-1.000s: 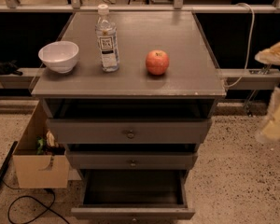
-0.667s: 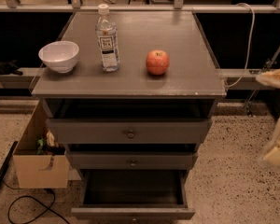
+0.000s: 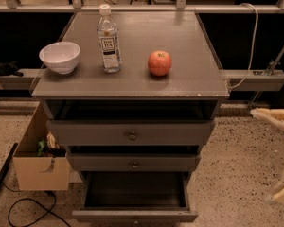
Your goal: Close bottom drawer
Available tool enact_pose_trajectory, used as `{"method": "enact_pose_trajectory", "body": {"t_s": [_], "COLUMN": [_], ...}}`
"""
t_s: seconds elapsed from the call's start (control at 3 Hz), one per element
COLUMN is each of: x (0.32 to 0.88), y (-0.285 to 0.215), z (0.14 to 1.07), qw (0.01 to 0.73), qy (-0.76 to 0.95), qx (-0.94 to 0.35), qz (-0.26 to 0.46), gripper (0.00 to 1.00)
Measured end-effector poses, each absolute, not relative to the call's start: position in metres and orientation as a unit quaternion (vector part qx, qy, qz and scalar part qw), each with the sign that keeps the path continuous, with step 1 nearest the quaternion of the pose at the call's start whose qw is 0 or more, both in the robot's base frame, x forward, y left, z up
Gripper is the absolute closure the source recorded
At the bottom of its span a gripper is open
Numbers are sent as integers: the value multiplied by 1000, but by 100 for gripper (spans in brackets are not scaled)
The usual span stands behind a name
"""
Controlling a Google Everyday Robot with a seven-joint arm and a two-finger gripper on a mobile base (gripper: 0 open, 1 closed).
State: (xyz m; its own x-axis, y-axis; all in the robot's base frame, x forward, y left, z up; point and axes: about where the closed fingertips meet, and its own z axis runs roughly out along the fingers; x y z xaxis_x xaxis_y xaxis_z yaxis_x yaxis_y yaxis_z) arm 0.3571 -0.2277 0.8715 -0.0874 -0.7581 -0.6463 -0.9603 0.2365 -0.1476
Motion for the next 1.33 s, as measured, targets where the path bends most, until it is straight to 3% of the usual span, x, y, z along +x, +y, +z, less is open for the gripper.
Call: {"method": "enact_pose_trajectory", "body": {"t_s": [0.67, 1.0, 1.33], "x": [346, 346, 348], "y": [-220, -220, -217], "z": [833, 833, 828], "qw": [318, 318, 317], "qy": [678, 678, 679], "qx": [-629, -629, -629], "qz": [208, 208, 208], "gripper": [5, 24, 55]}}
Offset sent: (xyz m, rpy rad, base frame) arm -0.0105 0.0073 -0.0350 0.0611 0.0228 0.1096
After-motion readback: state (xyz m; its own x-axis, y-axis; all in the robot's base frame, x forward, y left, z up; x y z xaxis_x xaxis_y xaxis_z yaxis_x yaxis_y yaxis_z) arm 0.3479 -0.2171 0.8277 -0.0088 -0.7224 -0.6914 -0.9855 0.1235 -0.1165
